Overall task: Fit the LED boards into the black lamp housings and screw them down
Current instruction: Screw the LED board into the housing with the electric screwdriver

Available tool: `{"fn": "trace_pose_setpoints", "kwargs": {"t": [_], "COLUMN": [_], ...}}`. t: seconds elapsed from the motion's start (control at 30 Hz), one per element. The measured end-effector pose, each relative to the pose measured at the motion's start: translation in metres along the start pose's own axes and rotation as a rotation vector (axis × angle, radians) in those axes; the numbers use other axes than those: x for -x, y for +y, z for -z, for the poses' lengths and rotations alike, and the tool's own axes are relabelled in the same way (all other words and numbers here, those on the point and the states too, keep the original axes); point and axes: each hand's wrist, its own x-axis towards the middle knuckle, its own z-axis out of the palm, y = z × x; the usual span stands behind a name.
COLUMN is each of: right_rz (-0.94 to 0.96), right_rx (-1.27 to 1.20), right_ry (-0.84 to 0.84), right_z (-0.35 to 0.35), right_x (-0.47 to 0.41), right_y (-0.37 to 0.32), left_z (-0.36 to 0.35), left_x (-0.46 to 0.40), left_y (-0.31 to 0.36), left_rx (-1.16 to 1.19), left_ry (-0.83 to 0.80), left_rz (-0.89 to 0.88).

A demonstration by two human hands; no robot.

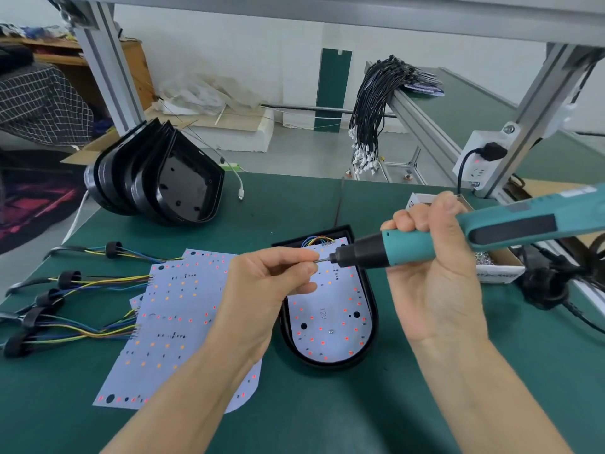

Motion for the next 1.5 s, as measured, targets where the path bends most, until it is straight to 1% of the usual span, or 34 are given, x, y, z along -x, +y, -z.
{"fn": "trace_pose_setpoints", "kwargs": {"t": [0.13,0.23,0.3,0.33,0.37,0.4,0.43,0.47,0.5,0.53,0.6,0.67,0.7,0.77,0.83,0.9,1.13,1.5], "right_rz": [-0.027,-0.044,-0.049,-0.050,-0.052,-0.053,-0.053,-0.053,-0.054,-0.058,-0.069,-0.086,-0.093,-0.101,-0.102,-0.107,-0.132,-0.156], "right_rx": [-0.045,-0.053,-0.056,-0.056,-0.055,-0.051,-0.047,-0.043,-0.036,-0.022,0.016,0.036,0.038,0.049,0.071,0.087,0.139,0.182], "right_ry": [0.053,0.080,0.078,0.074,0.071,0.068,0.065,0.060,0.057,0.055,0.049,0.043,0.038,0.026,0.017,0.015,0.011,-0.036], "right_z": [0.003,0.006,0.008,0.010,0.011,0.013,0.014,0.015,0.016,0.016,0.017,0.020,0.021,0.023,0.025,0.027,0.029,0.026], "right_x": [-0.008,-0.011,-0.013,-0.014,-0.016,-0.017,-0.019,-0.021,-0.023,-0.026,-0.030,-0.034,-0.036,-0.041,-0.045,-0.050,-0.062,-0.068], "right_y": [-0.002,-0.002,-0.002,-0.002,-0.002,-0.002,-0.001,0.001,0.003,0.006,0.012,0.018,0.020,0.024,0.027,0.030,0.038,0.038], "left_z": [0.003,0.004,0.009,0.014,0.019,0.025,0.028,0.029,0.027,0.024,0.015,0.008,0.005,0.000,-0.005,-0.005,-0.006,-0.010], "left_x": [-0.003,-0.003,-0.003,-0.004,-0.006,-0.009,-0.012,-0.014,-0.016,-0.018,-0.025,-0.031,-0.034,-0.038,-0.041,-0.044,-0.048,-0.049], "left_y": [0.002,0.001,-0.002,-0.003,-0.004,-0.005,-0.005,-0.006,-0.009,-0.011,-0.016,-0.022,-0.024,-0.030,-0.033,-0.036,-0.043,-0.046], "left_rx": [-0.010,0.000,-0.043,-0.118,-0.278,-0.536,-0.825,-1.077,-1.236,-1.307,-1.357,-1.348,-1.283,-0.991,-0.698,-0.571,-0.516,-0.569], "left_ry": [-0.068,-0.095,-0.074,-0.030,0.041,0.104,0.119,0.084,0.037,0.012,0.027,0.052,0.066,0.080,0.076,0.064,0.008,0.028], "left_rz": [-0.024,0.014,0.048,0.057,0.053,0.044,0.064,0.102,0.143,0.171,0.185,0.167,0.163,0.200,0.293,0.337,0.299,0.228]}}
